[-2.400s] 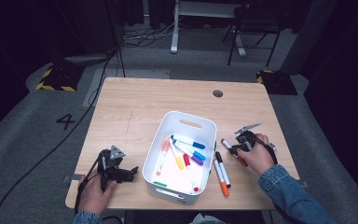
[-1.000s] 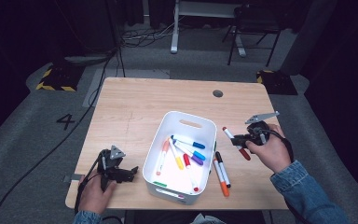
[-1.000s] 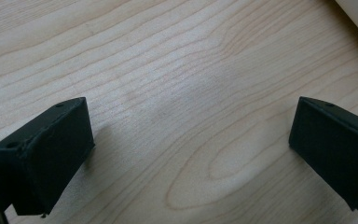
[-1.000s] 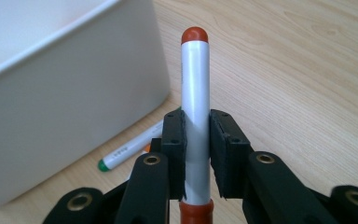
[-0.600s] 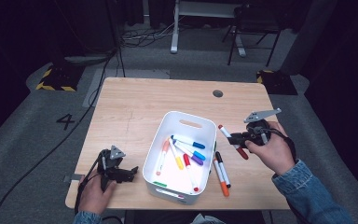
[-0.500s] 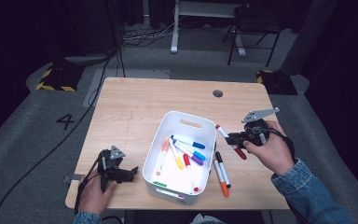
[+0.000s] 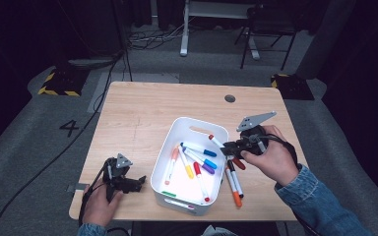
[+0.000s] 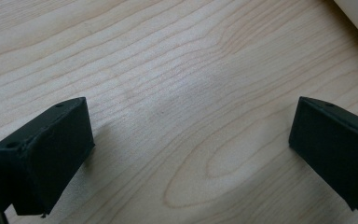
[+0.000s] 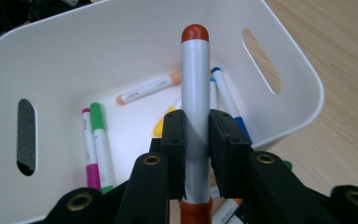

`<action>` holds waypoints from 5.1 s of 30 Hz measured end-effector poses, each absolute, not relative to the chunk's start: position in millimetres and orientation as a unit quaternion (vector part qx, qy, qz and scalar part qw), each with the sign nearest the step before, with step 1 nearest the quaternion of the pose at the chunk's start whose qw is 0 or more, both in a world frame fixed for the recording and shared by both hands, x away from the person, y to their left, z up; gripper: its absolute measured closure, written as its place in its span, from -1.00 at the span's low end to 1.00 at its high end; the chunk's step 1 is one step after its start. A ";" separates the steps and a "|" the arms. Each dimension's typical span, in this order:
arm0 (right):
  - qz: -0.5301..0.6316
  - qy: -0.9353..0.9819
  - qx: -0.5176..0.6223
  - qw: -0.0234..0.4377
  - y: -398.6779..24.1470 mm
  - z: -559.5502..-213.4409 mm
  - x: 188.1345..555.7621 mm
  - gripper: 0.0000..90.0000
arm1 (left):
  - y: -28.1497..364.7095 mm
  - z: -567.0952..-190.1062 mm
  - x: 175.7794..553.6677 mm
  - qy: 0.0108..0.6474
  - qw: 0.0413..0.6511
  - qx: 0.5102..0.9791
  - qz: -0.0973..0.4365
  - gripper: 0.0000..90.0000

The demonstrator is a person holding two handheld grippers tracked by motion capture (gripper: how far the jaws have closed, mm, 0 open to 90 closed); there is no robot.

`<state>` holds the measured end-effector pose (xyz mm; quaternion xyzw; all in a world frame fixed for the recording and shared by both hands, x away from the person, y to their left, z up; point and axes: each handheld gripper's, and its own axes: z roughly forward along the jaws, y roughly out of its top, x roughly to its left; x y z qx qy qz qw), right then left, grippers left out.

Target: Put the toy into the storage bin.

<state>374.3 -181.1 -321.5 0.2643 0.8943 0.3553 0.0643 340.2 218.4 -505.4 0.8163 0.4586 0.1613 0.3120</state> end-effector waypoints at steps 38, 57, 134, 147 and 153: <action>0.323 0.925 0.195 0.034 -107.0 -338.1 361.2 0.71 | 218.3 -505.6 340.4 0.458 0.313 0.816 0.160 -1.00; 0.287 0.942 0.173 0.029 -98.0 -370.0 360.2 0.71 | 218.3 -505.6 340.4 0.458 0.313 0.816 0.161 -1.00; 0.271 0.901 0.334 0.054 -233.9 -444.8 380.9 0.28 | 218.6 -505.0 340.4 0.457 0.310 0.818 0.160 -1.00; 0.252 0.903 0.345 0.052 -236.4 -467.2 383.3 0.28 | 218.6 -505.0 340.4 0.457 0.310 0.818 0.160 -1.00; 0.238 0.901 0.356 0.069 -247.9 -472.3 388.4 0.42 | 218.5 -505.1 340.4 0.458 0.311 0.818 0.159 -1.00</action>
